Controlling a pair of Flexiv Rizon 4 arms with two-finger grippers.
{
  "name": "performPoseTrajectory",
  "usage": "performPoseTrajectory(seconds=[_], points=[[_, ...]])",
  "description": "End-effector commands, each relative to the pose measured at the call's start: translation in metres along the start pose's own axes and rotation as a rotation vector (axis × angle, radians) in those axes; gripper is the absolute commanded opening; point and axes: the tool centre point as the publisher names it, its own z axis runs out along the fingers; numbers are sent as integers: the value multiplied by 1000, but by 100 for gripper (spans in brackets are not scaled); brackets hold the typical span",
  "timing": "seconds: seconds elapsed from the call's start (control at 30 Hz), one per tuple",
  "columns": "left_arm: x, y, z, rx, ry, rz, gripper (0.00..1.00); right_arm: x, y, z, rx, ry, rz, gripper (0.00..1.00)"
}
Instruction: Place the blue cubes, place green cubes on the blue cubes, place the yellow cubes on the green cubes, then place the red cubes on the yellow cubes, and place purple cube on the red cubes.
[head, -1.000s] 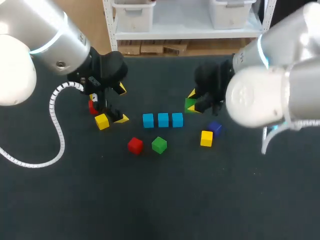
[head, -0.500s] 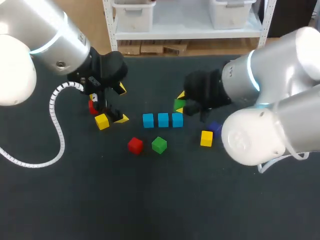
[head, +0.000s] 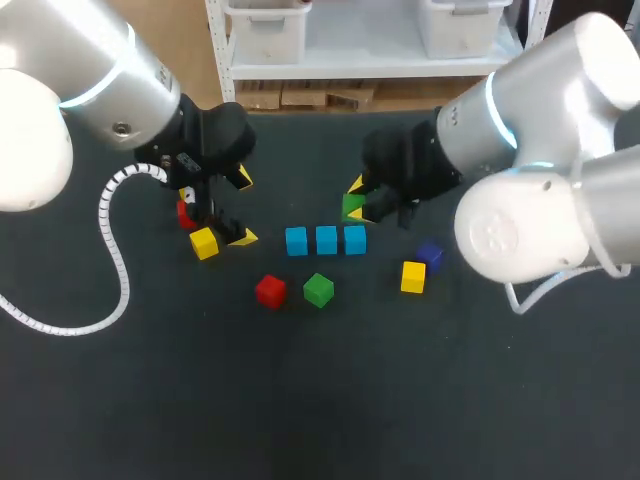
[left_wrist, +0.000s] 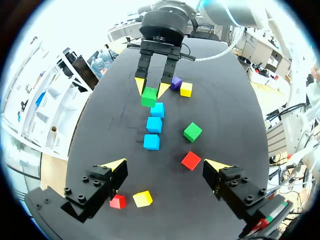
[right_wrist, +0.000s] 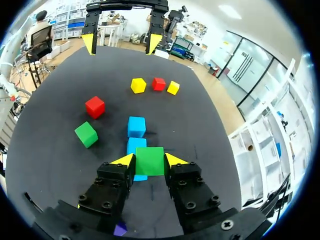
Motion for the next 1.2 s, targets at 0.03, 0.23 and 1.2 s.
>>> performPoseTrajectory(seconds=[0.03,0.23,1.2], points=[[0,0,1,-2,0,-1,100,1,-3,3,-99,-11,-3,0],[0,0,1,-2,0,-1,100,1,-1,5,-98,-1,1,0],[0,0,1,-2,0,-1,100,-4,8,20,-123,34,22,0]])
